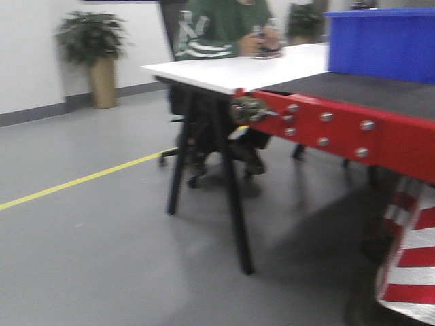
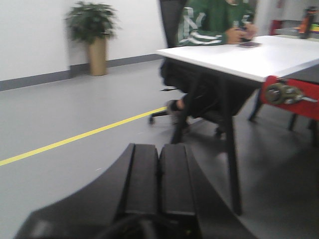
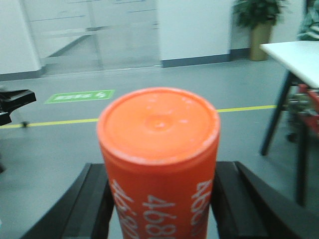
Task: Grab orange capacitor from left shelf to right conveyor
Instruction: 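Drive the base to the conveyor table, holding the capacitor in the right gripper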
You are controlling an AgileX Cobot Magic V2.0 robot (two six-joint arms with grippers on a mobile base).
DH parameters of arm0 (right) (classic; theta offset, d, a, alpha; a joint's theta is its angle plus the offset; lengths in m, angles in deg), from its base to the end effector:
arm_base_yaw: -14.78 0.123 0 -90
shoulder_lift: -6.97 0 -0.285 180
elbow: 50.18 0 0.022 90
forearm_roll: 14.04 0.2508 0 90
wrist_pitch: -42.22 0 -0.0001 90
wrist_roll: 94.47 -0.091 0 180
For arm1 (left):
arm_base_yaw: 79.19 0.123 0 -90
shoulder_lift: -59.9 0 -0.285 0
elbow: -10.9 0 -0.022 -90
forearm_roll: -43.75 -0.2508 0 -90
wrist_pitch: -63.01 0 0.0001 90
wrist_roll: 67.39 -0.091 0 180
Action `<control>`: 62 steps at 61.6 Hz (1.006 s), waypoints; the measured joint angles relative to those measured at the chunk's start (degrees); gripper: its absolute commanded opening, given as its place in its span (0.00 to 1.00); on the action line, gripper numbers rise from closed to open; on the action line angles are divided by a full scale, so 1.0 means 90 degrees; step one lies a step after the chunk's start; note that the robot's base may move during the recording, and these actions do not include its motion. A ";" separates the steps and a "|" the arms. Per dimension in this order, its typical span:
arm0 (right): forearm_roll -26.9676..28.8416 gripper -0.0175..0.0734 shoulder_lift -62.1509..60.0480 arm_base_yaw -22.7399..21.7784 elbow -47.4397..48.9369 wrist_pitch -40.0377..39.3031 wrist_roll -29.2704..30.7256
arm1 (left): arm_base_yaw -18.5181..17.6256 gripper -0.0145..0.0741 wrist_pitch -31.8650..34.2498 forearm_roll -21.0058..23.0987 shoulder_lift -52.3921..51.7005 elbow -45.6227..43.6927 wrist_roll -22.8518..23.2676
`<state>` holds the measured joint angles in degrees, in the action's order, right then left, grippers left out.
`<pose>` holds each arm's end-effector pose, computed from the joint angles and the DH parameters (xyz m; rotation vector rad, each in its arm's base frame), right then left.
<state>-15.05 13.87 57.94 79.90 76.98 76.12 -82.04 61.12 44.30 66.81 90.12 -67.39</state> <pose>0.0049 0.0034 0.3103 -0.4804 1.5703 0.6896 0.0567 -0.0029 0.1992 0.0311 1.5361 -0.0474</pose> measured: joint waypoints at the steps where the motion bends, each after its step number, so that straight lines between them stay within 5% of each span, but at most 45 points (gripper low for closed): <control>1: 0.0000 0.25 0.0000 0.0000 0.0000 0.0000 0.0000 | 0.0000 0.02 0.0000 0.0000 0.0000 0.0000 0.0000; 62: 0.0000 0.25 0.0000 0.0000 0.0000 0.0000 0.0000 | 0.0000 0.02 0.0010 0.0000 0.0000 0.0000 0.0000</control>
<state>-15.05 13.87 57.94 79.90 76.98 76.12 -82.04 61.22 44.30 66.81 90.12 -67.39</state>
